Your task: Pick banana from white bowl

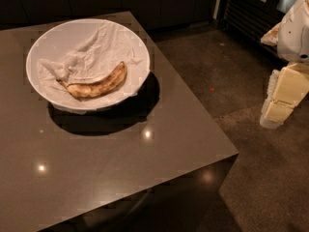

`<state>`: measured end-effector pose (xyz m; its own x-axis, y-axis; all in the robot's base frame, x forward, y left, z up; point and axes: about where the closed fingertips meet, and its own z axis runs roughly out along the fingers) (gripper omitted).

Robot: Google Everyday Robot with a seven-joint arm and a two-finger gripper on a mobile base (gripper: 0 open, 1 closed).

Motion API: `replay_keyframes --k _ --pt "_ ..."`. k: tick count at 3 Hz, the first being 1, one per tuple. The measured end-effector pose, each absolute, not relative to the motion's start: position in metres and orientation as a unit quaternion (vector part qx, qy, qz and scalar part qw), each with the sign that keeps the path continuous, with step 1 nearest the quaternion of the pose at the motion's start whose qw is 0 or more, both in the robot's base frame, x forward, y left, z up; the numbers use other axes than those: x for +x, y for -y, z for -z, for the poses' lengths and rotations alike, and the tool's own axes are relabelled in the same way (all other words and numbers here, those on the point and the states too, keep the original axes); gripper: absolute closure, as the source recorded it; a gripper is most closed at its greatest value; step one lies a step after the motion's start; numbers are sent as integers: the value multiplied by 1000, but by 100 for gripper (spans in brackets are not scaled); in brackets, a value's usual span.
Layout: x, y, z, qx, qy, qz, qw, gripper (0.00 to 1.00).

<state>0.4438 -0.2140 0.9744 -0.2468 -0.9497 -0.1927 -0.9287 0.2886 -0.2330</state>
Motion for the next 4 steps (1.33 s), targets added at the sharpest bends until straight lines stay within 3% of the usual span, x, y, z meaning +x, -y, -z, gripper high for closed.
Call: replay_keyframes --k 2,4 --pt "517 142 -981 -625 -771 36 112 0" --pt "540 108 -986 -654 -744 40 135 0"
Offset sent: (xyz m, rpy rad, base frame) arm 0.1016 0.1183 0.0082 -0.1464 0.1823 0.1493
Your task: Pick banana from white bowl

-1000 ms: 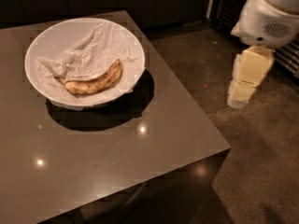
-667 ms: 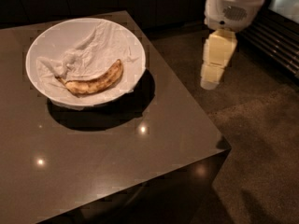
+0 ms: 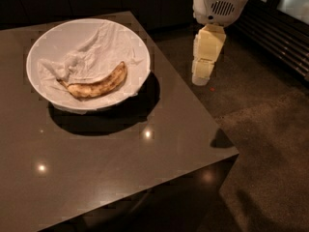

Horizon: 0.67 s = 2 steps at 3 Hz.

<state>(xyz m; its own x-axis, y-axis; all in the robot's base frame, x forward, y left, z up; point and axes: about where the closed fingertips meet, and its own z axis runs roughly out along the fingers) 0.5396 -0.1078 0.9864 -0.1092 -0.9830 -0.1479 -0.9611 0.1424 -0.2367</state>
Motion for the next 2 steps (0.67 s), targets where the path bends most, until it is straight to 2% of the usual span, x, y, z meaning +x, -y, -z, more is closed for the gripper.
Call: replay_keyframes --k 2 --pt "583 21 -997 -736 -659 90 128 0"
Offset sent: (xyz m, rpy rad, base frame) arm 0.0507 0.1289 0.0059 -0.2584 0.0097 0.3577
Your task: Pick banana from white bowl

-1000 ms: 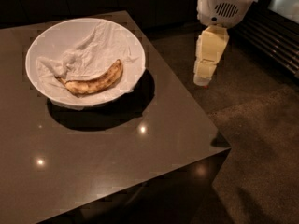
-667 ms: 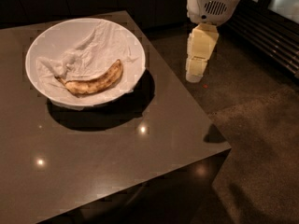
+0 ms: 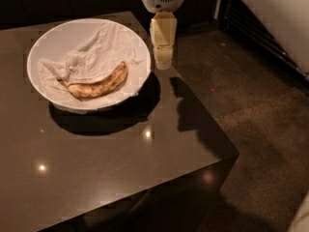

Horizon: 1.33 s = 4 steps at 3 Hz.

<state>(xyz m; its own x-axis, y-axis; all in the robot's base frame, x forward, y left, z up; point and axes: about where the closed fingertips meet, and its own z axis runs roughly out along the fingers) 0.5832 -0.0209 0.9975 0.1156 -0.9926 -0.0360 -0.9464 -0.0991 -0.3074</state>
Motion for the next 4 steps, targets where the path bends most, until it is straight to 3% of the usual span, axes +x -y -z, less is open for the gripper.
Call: replay_keyframes --k 4 --pt "631 -36 -970 -773 -615 93 124 3"
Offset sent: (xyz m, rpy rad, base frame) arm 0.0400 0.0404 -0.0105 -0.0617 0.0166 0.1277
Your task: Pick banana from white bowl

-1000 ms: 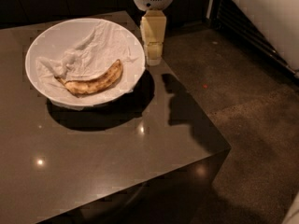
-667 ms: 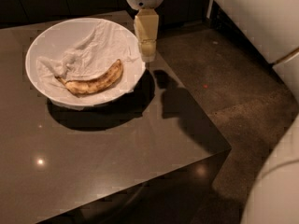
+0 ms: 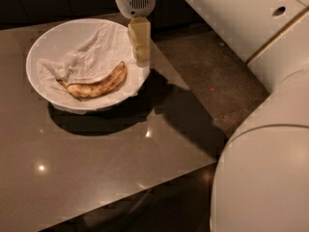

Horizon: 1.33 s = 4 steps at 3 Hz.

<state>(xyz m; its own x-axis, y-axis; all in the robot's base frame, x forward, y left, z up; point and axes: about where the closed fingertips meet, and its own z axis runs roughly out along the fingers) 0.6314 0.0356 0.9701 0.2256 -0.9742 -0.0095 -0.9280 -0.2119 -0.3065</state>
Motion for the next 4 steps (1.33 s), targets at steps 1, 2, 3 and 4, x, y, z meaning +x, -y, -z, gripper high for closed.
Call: replay_keyframes --k 1,2,3,4 --pt "634 -41 -958 -773 -618 80 121 7" --pt "633 -54 -948 -774 -618 73 116 12" --pt "630 -74 -943 -782 -608 91 105 13" --pt "631 -90 -932 -788 -600 107 86 16"
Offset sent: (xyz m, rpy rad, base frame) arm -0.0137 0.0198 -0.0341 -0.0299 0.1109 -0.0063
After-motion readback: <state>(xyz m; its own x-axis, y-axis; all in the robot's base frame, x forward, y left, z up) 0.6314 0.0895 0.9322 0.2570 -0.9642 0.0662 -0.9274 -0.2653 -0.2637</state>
